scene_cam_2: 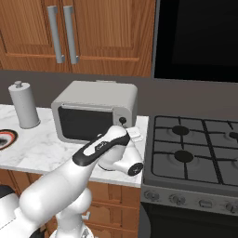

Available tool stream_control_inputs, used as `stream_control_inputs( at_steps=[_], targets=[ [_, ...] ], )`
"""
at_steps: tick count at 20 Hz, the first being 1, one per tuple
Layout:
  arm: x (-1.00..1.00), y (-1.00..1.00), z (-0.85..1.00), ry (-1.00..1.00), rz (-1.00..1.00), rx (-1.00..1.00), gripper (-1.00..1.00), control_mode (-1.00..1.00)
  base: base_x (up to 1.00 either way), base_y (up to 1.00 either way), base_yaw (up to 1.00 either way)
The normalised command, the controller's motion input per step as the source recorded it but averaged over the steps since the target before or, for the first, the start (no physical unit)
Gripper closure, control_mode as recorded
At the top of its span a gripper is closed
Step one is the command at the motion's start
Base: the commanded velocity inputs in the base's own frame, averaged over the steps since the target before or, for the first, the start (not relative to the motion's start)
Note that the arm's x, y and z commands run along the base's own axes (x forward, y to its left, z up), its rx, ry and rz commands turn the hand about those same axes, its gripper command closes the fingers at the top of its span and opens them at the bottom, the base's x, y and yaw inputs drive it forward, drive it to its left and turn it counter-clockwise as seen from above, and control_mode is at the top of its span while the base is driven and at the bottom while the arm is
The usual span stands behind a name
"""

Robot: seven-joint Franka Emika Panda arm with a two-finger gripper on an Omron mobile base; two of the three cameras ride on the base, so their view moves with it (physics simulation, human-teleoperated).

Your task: Pull the toaster oven rack outwards. Pick up the baguette from the plate and place it on the toaster oven rack. Close the toaster oven door fully and set the temperature to the lowest setting.

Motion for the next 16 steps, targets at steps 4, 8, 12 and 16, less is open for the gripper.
stream_control_inputs(
  at_steps=[4, 8, 12, 16],
  targets=[
    [0.0, 0.0, 0.0, 0.0, 0.01, 0.0, -1.0, -1.0, 0.0, 0.0, 0.0],
    [0.0, 0.0, 0.02, 0.0, 0.0, 0.0, -1.0, -1.0, 0.0, 0.0, 0.0],
    [0.0, 0.0, 0.09, 0.0, 0.0, 0.0, -1.0, -1.0, 0.0, 0.0, 0.0],
    [-0.25, -0.06, 0.1, -0.18, 0.0, -0.03, -1.0, -1.0, 0.0, 0.0, 0.0]
  ],
)
